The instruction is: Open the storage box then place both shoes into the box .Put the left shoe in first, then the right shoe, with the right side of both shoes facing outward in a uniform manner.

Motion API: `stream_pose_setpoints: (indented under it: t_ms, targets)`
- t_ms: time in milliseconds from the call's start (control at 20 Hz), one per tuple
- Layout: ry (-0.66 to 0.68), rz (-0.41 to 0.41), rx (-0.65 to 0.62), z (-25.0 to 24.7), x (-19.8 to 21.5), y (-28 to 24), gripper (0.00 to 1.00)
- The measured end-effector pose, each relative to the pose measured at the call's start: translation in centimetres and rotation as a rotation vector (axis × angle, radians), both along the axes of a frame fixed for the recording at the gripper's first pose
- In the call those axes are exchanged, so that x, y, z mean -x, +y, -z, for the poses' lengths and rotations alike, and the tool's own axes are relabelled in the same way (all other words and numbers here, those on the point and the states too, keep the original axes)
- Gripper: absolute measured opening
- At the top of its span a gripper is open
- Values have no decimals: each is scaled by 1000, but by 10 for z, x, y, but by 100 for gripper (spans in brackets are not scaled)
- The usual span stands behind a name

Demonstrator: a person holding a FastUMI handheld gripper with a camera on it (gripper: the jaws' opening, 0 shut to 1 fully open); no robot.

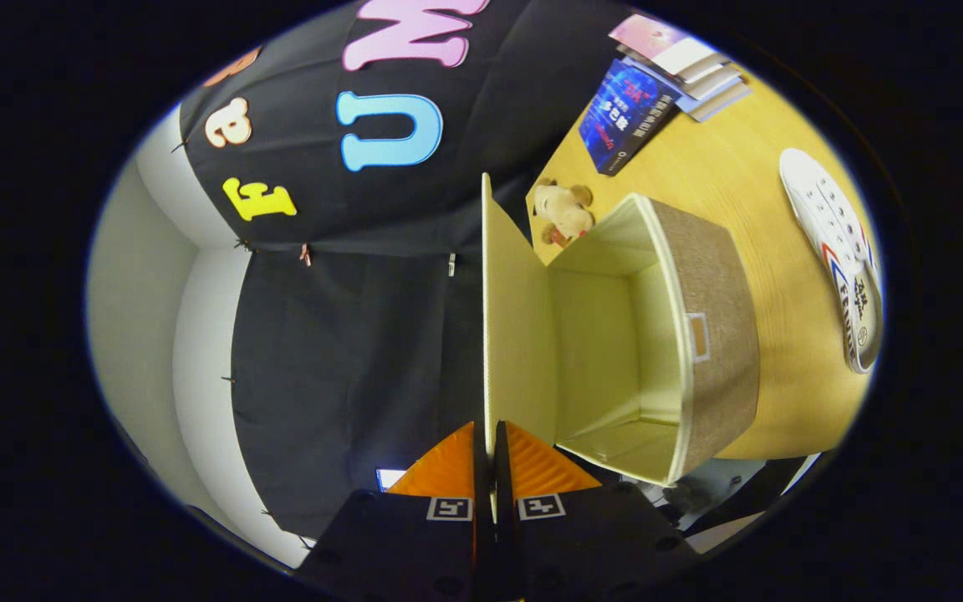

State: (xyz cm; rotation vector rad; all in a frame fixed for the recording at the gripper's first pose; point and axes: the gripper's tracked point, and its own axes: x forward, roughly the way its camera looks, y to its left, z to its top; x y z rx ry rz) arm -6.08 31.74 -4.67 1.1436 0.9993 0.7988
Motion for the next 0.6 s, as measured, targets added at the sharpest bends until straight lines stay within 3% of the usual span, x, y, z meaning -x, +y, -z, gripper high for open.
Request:
stream_pose_setpoints:
  t_ms: [200, 600]
  targets:
    - [-31, -11, 54, -21, -10, 35, 5]
    - [-61, -68, 45, -49, -17, 137, 5]
